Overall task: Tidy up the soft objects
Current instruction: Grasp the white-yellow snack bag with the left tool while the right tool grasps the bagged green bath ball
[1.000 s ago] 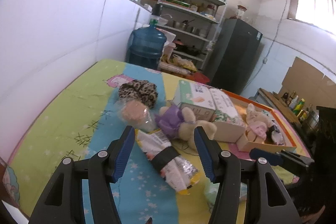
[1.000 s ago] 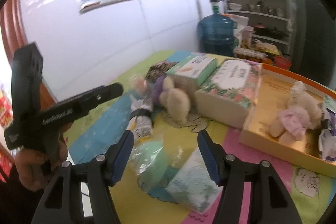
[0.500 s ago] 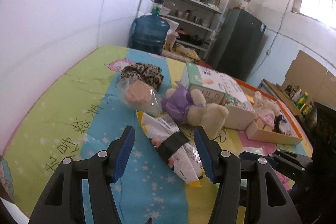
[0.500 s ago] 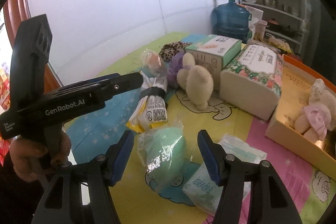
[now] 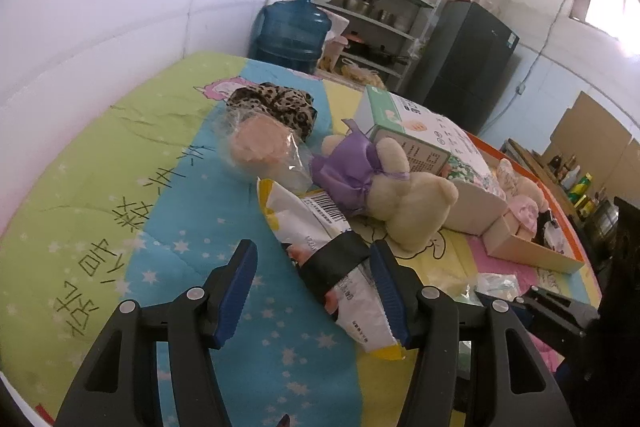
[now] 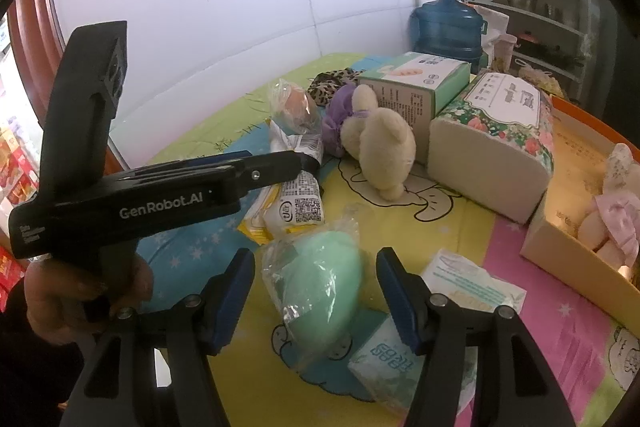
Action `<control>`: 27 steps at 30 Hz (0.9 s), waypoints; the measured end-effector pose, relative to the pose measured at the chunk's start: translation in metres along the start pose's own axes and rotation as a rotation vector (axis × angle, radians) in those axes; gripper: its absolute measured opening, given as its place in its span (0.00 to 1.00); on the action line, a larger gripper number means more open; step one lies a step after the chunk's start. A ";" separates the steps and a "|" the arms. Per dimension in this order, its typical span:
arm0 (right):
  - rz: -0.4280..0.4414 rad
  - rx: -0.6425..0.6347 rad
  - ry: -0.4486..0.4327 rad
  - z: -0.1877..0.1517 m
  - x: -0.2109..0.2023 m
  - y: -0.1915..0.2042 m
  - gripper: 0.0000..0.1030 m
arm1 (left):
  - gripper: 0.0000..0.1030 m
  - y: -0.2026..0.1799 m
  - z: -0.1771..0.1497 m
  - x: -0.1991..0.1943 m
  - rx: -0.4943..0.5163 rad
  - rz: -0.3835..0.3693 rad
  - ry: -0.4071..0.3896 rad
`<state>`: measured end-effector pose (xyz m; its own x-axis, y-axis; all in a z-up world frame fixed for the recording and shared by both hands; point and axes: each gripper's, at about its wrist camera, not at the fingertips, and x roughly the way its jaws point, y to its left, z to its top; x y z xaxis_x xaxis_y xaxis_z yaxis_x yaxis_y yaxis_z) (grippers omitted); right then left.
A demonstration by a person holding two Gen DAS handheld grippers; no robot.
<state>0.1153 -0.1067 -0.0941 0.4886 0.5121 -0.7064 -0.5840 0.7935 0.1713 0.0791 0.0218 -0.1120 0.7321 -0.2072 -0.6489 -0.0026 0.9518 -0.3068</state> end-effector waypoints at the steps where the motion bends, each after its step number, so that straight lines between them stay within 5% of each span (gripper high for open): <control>1: 0.005 0.002 -0.002 0.000 0.000 -0.001 0.61 | 0.59 0.000 0.000 0.002 -0.003 -0.002 0.004; 6: 0.031 0.012 -0.008 0.001 0.002 -0.008 0.61 | 0.64 -0.002 0.000 0.014 -0.055 -0.043 0.042; 13: 0.063 0.025 -0.010 0.001 0.003 -0.014 0.61 | 0.65 -0.022 0.001 0.025 0.008 0.001 0.053; 20: 0.067 0.046 -0.019 0.001 0.003 -0.020 0.45 | 0.57 -0.020 0.001 0.024 -0.004 -0.003 0.042; 27: 0.066 0.032 -0.031 -0.002 0.000 -0.015 0.41 | 0.56 -0.015 -0.001 0.018 -0.007 -0.011 0.029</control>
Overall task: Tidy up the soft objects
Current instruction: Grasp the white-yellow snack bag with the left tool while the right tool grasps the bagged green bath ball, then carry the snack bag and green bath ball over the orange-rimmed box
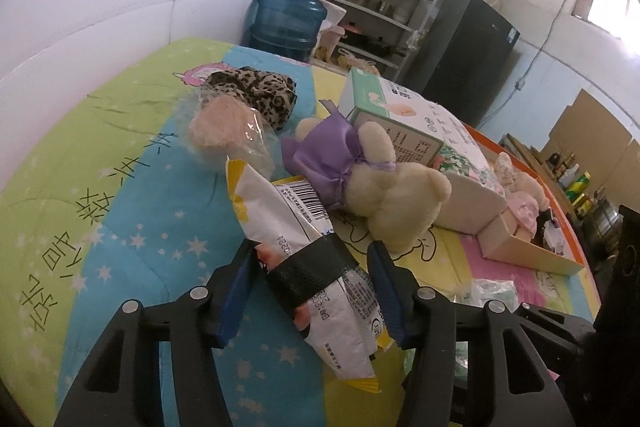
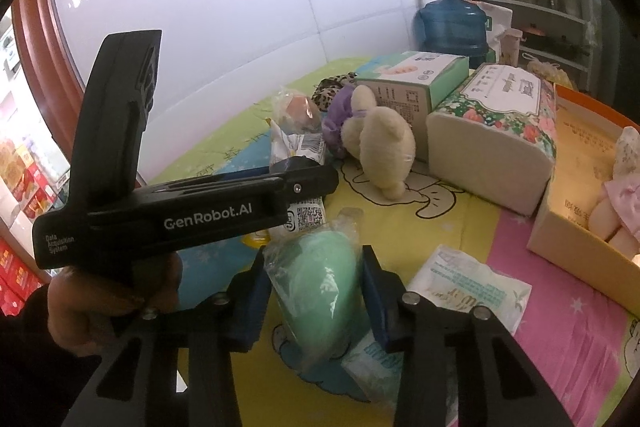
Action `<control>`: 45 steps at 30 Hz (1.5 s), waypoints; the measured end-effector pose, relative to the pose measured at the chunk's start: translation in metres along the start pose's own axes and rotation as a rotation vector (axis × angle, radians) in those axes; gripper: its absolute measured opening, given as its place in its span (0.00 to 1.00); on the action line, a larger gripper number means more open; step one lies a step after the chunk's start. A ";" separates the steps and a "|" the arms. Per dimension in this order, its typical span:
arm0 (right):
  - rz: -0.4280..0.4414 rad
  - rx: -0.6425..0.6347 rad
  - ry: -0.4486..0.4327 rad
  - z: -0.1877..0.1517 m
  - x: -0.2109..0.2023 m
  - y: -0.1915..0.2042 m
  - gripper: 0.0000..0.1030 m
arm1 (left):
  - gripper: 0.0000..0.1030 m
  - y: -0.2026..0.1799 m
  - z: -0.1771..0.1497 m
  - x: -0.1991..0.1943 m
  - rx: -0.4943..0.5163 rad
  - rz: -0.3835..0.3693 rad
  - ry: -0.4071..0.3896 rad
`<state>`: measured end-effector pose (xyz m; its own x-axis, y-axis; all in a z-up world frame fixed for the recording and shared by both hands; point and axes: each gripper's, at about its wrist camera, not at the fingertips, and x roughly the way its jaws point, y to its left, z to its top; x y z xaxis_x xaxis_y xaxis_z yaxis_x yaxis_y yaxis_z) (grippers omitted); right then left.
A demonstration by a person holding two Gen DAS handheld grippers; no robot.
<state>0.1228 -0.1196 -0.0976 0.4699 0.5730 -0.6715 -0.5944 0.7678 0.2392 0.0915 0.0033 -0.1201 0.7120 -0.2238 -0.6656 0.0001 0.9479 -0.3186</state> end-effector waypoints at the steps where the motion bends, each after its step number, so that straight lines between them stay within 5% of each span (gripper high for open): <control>1: -0.002 -0.003 -0.001 0.000 0.000 0.001 0.41 | 0.56 0.000 0.000 -0.001 0.001 0.000 -0.002; 26: -0.035 -0.050 -0.085 0.006 -0.036 0.033 0.41 | 0.55 0.003 0.007 -0.056 0.027 -0.015 -0.132; 45: -0.130 0.019 -0.218 0.015 -0.096 0.004 0.41 | 0.55 -0.037 0.020 -0.072 0.110 -0.073 -0.174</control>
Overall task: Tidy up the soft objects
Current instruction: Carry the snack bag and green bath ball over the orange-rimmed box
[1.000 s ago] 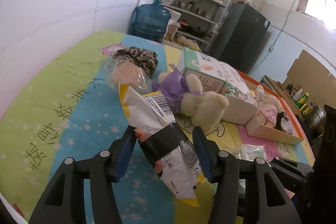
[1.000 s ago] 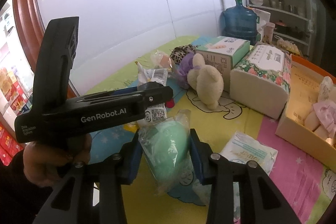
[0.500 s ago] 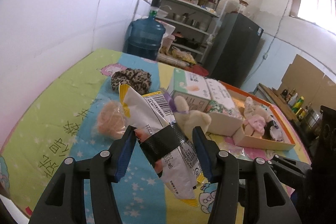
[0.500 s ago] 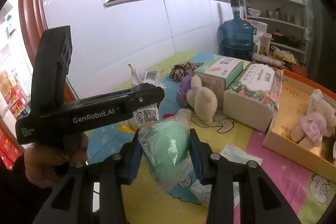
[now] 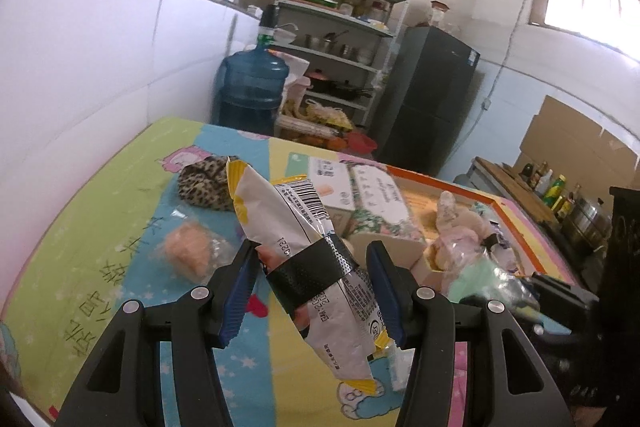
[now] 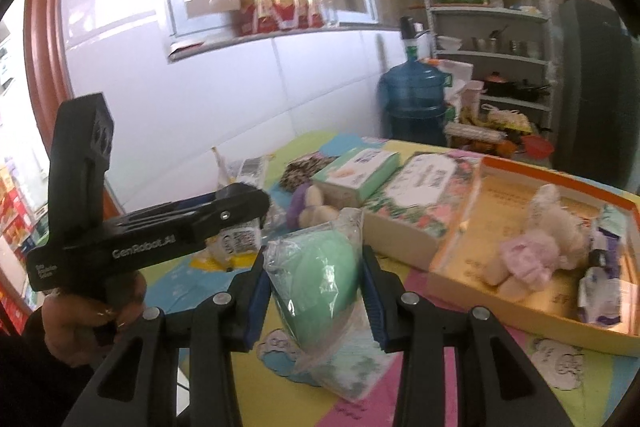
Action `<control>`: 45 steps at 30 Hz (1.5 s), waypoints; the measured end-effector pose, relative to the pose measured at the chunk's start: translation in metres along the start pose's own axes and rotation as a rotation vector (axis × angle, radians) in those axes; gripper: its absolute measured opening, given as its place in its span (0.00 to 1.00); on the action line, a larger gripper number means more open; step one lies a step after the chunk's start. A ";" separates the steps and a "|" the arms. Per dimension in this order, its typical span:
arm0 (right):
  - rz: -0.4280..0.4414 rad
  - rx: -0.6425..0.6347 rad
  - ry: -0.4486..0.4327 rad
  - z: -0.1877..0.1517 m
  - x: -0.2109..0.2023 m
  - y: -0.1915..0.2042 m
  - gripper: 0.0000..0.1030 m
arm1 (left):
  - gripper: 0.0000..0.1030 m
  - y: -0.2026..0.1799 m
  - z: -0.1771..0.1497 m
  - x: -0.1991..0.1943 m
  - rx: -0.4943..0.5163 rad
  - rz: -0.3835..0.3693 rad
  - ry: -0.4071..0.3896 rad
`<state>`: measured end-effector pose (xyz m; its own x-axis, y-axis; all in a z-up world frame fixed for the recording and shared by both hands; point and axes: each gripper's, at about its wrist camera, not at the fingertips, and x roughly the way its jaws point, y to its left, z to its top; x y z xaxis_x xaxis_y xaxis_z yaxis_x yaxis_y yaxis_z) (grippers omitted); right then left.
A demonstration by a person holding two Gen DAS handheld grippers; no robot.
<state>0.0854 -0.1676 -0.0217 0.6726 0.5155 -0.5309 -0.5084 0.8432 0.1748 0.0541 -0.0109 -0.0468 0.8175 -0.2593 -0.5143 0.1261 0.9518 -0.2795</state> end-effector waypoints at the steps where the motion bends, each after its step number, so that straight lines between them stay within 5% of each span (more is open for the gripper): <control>1: -0.010 0.005 -0.006 0.000 -0.003 -0.004 0.41 | 0.55 -0.003 0.001 0.001 0.005 -0.004 0.000; 25: -0.228 0.080 -0.077 -0.002 -0.053 -0.071 0.41 | 0.55 -0.087 0.022 0.030 0.153 -0.151 0.021; 45: -0.301 0.155 -0.124 -0.012 -0.081 -0.138 0.41 | 0.55 -0.154 0.024 0.071 0.232 -0.191 0.070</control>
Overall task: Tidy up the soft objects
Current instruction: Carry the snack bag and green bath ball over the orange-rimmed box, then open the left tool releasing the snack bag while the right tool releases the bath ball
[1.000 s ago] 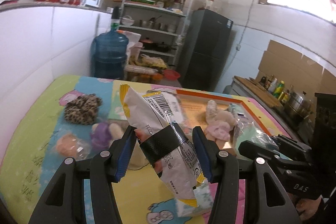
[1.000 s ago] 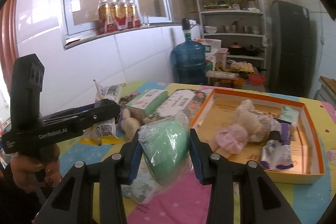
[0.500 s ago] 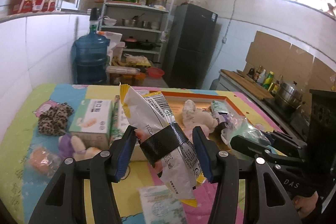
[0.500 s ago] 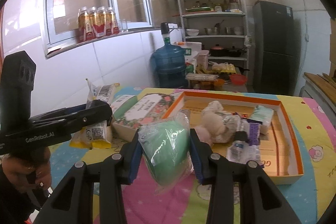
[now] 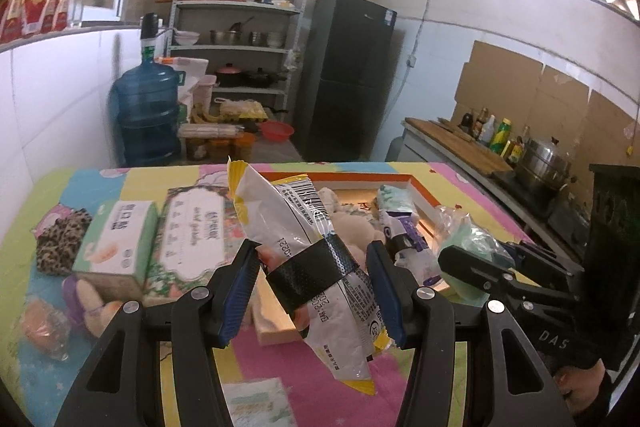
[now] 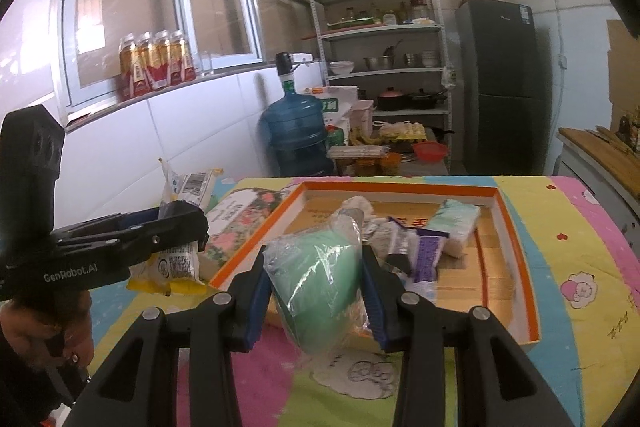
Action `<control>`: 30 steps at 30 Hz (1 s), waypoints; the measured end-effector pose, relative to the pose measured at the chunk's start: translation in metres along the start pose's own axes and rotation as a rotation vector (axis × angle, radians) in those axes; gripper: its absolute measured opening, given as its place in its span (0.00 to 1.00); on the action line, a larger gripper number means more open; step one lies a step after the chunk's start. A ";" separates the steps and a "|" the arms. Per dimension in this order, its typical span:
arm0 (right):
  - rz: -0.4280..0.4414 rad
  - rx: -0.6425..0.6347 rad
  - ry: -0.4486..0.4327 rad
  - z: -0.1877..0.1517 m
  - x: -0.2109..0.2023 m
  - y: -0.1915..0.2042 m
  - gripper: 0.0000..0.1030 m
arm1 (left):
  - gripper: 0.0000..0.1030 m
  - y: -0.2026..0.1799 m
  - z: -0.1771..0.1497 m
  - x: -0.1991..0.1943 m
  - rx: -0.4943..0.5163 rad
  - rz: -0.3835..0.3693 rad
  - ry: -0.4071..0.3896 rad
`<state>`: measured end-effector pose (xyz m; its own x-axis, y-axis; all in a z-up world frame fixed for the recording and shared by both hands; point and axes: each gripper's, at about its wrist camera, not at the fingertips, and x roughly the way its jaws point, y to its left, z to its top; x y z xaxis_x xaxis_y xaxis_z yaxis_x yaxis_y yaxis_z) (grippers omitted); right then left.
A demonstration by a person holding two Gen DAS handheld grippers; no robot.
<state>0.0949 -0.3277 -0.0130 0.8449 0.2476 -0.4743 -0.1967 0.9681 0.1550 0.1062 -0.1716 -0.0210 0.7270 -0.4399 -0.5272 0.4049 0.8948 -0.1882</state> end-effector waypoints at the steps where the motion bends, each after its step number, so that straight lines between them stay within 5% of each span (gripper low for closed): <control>1: -0.005 0.008 -0.004 0.000 -0.001 -0.006 0.41 | 0.55 -0.002 0.001 0.003 0.005 0.001 0.003; 6: -0.024 0.030 -0.019 0.001 -0.003 -0.026 0.41 | 0.53 -0.014 0.007 0.018 0.031 0.009 0.013; 8: -0.032 0.037 -0.023 0.002 -0.004 -0.034 0.41 | 0.37 -0.017 0.010 0.023 0.039 0.011 0.015; 14: -0.045 0.056 -0.029 0.005 -0.001 -0.054 0.41 | 0.28 -0.022 0.019 0.043 0.054 0.017 0.009; 16: -0.048 0.064 -0.024 0.005 0.001 -0.060 0.41 | 0.16 -0.020 0.021 0.056 0.049 0.014 0.044; 30: -0.012 0.088 0.013 0.000 0.024 -0.070 0.41 | 0.15 -0.014 0.018 0.064 0.016 -0.002 0.048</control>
<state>0.1288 -0.3898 -0.0346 0.8405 0.2366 -0.4873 -0.1415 0.9642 0.2241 0.1575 -0.2141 -0.0369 0.6989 -0.4372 -0.5660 0.4152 0.8924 -0.1766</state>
